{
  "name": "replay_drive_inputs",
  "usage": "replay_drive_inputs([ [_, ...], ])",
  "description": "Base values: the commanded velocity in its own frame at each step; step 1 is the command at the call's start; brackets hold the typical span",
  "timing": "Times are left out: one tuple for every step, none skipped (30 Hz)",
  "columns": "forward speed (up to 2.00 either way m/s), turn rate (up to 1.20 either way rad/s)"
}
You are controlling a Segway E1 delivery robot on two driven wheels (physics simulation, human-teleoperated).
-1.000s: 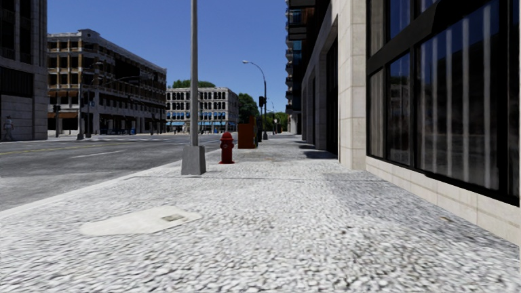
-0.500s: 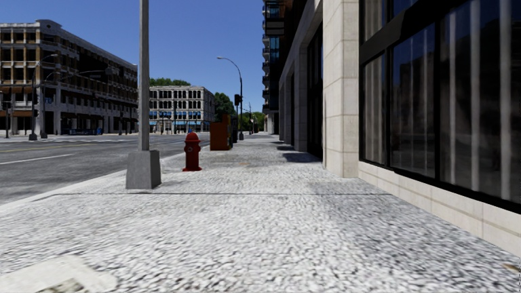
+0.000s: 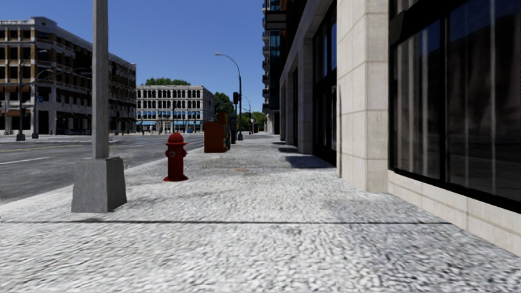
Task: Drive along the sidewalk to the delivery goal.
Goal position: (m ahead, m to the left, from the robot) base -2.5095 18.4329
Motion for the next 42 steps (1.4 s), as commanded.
replay_drive_inputs([
  [2.00,0.00],
  [2.00,0.00],
  [2.00,0.00],
  [2.00,0.00],
  [2.00,0.00],
  [2.00,0.00],
  [2.00,0.00],
  [2.00,0.00],
  [2.00,0.00],
  [2.00,0.00],
  [2.00,0.00],
  [2.00,0.00],
  [2.00,0.00],
  [2.00,0.00],
  [2.00,0.00],
  [2.00,0.00],
  [2.00,0.00],
  [2.00,0.00],
  [2.00,0.00],
  [2.00,0.00],
  [2.00,0.00],
  [2.00,0.00],
  [2.00,0.00],
  [2.00,0.00],
  [2.00,0.00],
  [2.00,0.00],
  [2.00,0.00],
  [2.00,0.00],
  [2.00,0.00],
  [2.00,0.00],
  [2.00,0.00],
  [2.00,0.00],
  [2.00,0.00],
  [2.00,0.00],
  [2.00,0.00],
  [2.00,0.00],
  [2.00,0.00],
  [2.00,0.00],
  [2.00,0.00],
  [2.00,0.00],
  [2.00,0.00],
  [2.00,0.00],
])
